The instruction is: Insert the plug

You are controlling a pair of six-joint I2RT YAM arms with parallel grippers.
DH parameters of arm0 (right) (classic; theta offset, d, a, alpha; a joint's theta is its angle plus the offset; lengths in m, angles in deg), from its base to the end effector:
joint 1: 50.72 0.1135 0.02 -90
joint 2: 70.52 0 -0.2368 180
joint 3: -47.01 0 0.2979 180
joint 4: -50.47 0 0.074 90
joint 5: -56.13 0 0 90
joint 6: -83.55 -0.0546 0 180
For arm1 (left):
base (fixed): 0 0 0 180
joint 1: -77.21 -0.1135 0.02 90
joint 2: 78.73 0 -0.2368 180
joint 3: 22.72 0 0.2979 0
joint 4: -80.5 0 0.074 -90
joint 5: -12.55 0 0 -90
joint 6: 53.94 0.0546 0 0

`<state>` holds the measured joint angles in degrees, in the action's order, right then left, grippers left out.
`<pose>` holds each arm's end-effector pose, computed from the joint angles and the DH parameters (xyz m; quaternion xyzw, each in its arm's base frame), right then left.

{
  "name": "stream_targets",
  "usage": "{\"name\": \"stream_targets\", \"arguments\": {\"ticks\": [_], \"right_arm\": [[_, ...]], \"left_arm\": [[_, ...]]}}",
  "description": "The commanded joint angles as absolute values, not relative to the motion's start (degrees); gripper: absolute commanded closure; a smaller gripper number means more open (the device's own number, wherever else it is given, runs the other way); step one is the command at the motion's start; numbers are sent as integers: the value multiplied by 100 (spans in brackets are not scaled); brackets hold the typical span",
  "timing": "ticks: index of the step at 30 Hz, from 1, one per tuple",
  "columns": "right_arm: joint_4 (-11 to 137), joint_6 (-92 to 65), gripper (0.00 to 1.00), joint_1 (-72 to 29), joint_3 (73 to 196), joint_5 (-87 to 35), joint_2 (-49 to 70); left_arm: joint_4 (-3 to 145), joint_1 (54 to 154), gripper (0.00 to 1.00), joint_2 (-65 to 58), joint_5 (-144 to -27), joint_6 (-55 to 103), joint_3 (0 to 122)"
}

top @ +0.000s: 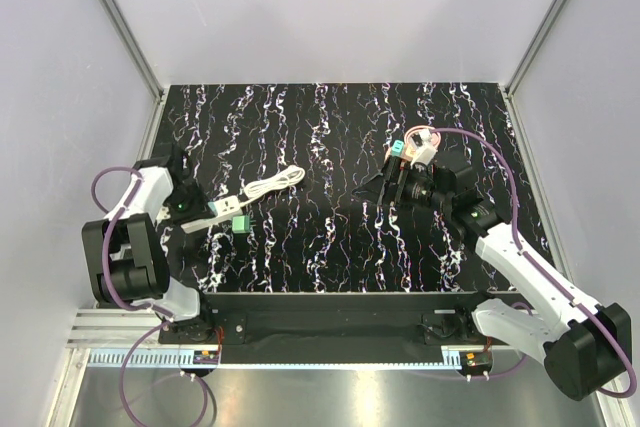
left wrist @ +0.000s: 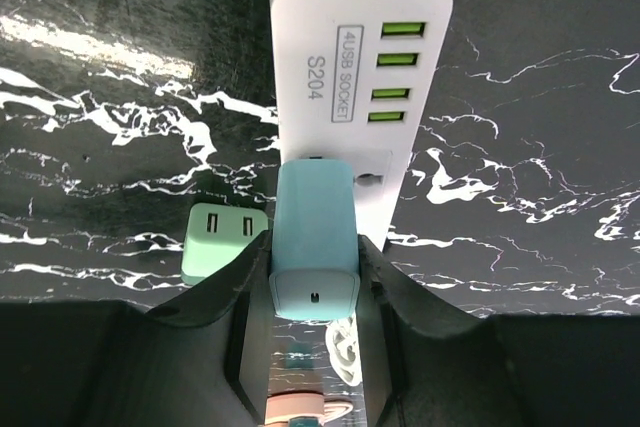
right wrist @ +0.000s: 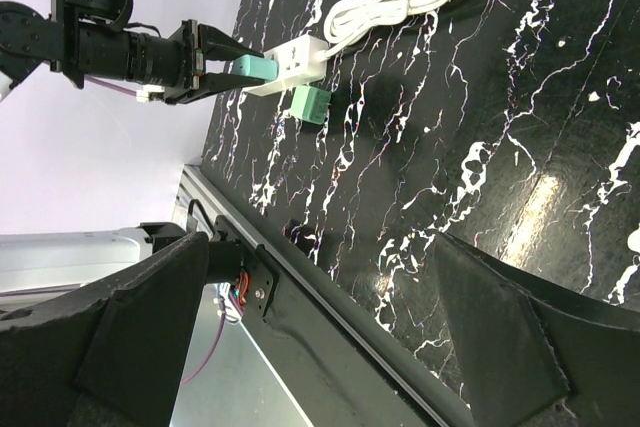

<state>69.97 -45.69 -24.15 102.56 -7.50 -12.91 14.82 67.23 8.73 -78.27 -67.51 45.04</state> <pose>0.2621 0.1582 0.2576 -0.0387 0.8143 0.4558 0.3572 0.2959 0.0513 0.1215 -0.8357 0.5477 -0.0343 0.0224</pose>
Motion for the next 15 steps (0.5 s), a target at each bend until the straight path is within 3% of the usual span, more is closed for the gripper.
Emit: {"name": "stream_targets", "arguments": {"ticks": [1, 15], "right_arm": [[6956, -4459, 0, -2409, 10434, -847, -1339], [6956, -4459, 0, -2409, 10425, -847, -1374]], "left_arm": [[1816, 6780, 100, 1496, -7534, -6836, 3418], [1589, 7008, 100, 1988, -7156, -6335, 3987]]}}
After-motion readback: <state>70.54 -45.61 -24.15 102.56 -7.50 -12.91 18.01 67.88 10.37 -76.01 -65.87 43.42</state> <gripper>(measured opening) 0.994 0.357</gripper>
